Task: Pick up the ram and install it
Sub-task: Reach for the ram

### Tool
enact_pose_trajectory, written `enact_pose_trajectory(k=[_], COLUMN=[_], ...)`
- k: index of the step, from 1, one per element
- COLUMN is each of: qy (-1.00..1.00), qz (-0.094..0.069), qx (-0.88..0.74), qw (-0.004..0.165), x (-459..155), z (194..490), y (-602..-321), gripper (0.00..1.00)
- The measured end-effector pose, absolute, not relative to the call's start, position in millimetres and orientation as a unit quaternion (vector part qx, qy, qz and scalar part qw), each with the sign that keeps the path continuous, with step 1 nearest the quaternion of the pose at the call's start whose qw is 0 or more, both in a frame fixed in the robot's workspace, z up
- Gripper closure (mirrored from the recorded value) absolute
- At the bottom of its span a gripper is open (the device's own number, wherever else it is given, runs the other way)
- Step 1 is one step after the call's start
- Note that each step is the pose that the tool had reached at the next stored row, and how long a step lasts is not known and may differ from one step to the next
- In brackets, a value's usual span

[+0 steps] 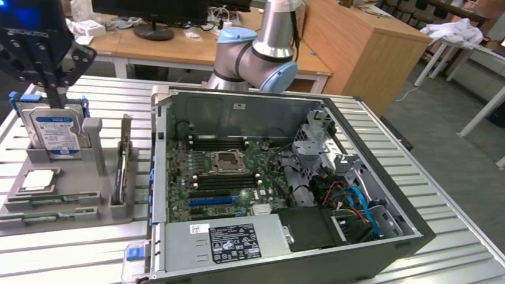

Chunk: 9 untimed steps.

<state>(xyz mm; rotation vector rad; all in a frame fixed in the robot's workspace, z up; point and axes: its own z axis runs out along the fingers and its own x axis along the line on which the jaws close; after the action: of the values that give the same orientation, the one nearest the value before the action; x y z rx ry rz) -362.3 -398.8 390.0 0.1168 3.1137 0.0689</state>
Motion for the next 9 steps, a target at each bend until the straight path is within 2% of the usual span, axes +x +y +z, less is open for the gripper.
enact_pose_trajectory(k=[9], qy=[0.999], qz=[0.022], qx=[0.037], qw=[0.012], x=[-371.9], z=[389.5], y=[-398.8], gripper=[0.89])
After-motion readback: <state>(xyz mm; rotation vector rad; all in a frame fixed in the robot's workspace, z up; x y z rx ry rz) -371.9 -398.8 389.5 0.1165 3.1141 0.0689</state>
